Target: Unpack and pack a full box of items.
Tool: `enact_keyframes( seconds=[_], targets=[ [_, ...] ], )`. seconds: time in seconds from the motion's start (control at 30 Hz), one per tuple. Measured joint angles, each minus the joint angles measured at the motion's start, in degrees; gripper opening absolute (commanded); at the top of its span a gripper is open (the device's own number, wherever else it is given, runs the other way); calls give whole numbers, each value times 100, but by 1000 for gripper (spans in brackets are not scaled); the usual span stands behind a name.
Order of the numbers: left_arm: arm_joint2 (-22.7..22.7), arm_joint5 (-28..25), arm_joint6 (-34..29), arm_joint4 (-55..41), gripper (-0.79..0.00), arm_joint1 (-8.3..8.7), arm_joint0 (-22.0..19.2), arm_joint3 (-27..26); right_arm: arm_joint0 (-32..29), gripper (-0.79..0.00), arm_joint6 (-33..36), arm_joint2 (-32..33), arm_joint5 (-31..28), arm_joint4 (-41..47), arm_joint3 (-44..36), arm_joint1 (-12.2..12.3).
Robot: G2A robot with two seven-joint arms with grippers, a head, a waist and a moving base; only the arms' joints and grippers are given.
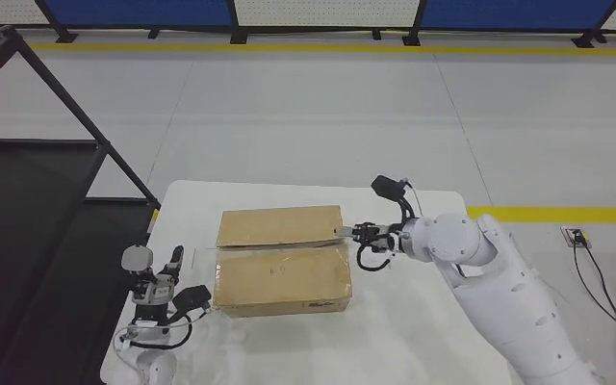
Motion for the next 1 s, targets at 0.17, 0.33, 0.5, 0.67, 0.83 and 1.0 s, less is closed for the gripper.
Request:
enact_keyframes(
  seconds=[0.17, 0.33, 0.5, 0.67, 0.83, 1.0],
  targets=[
    [-160, 977, 738, 389, 0, 64, -114, 474, -559, 0, -211, 203, -957, -60, -727, 98],
    [-92, 928, 1551, 131, 0, 129, -142, 739, -708, 0, 138, 81, -1975, 207, -757, 117],
    [-37, 832, 2060, -360, 0, 165, -151, 850, -670, 0, -247, -297, -2772, 247, -500, 34],
    [23, 1007, 1908, -498, 0, 157, -282, 1040, -474, 0, -895, -791, -2695, -100, -171, -118],
    [10, 1078, 1848, -525, 0, 170, -275, 1090, -174, 0, -1109, -1106, -2631, -152, 185, -255],
    [7, 1109, 1822, -564, 0, 185, -248, 1096, -19, 0, -1462, -1265, -2600, -238, 358, -361]
  ],
)
